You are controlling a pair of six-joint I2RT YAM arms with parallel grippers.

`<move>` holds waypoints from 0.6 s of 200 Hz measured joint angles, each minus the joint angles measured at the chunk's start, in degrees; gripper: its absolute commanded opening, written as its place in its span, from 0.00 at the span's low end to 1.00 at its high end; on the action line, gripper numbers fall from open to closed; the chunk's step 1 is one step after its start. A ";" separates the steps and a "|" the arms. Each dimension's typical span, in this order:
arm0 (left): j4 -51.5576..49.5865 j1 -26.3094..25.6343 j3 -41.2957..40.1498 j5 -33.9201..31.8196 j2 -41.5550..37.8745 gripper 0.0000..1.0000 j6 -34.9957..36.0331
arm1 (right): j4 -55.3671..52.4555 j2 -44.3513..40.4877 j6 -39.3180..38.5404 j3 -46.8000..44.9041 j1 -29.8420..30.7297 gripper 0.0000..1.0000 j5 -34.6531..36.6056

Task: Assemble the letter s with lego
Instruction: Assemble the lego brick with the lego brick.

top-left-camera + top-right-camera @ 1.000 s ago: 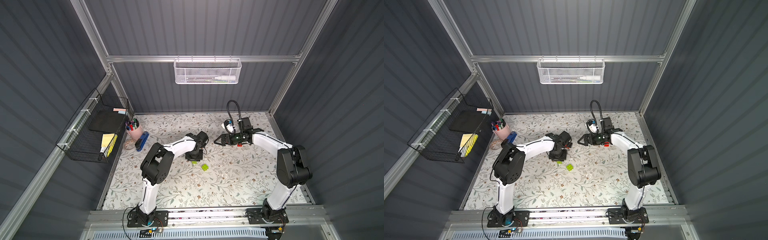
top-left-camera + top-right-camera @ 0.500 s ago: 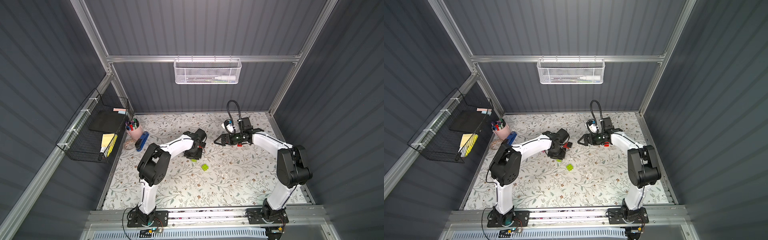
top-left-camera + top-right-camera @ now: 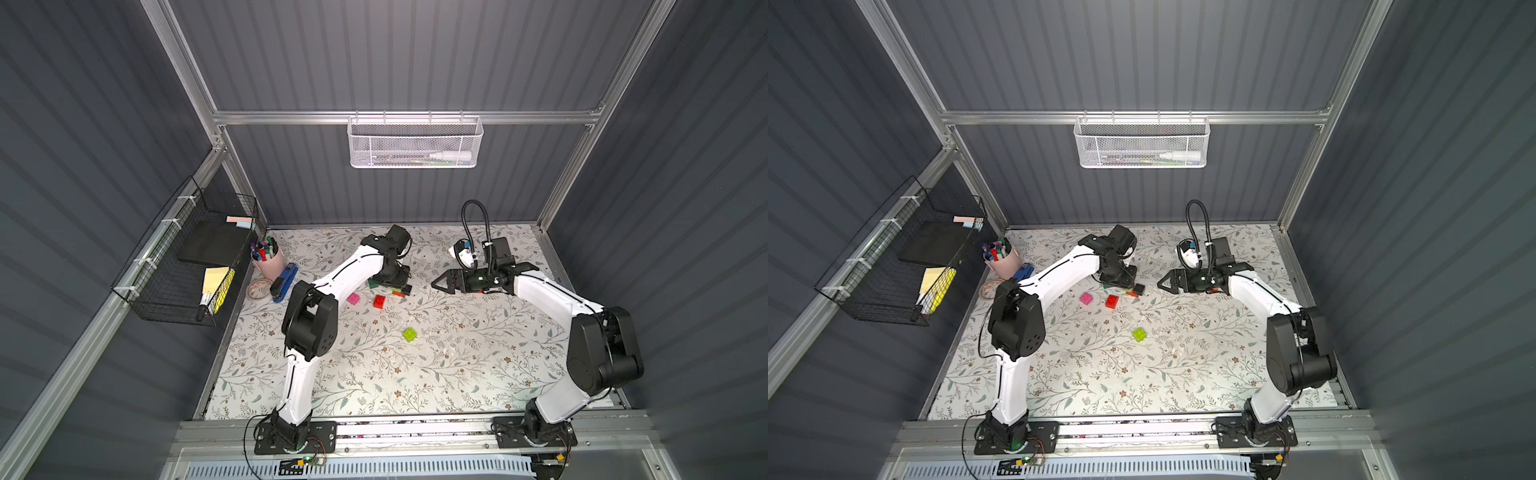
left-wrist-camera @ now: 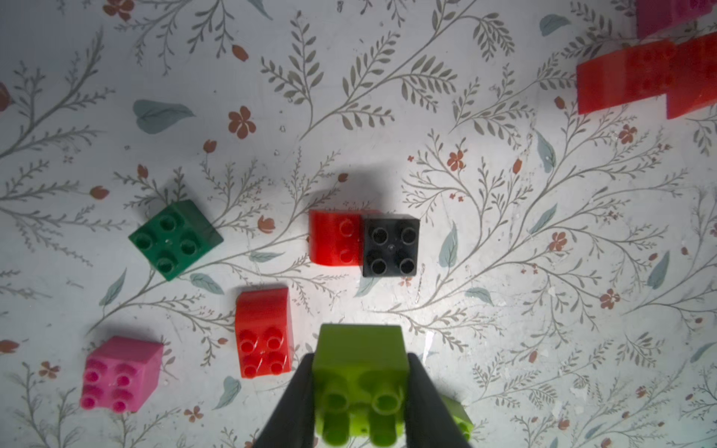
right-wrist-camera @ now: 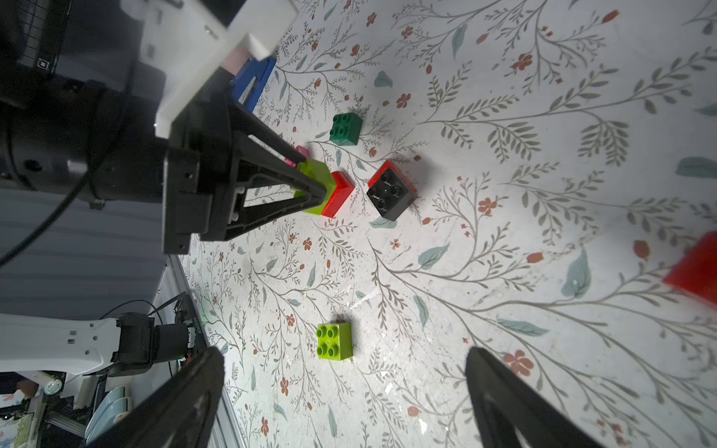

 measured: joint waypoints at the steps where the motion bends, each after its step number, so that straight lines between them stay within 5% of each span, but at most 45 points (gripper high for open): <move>1: -0.17 0.00 0.35 0.00 0.37 0.19 0.07 | 0.02 -0.07 0.02 -0.02 0.00 0.99 0.02; 120: -5.66 0.00 14.69 -2.78 11.39 0.20 2.05 | -0.48 -2.08 1.31 -2.12 -0.52 0.99 2.47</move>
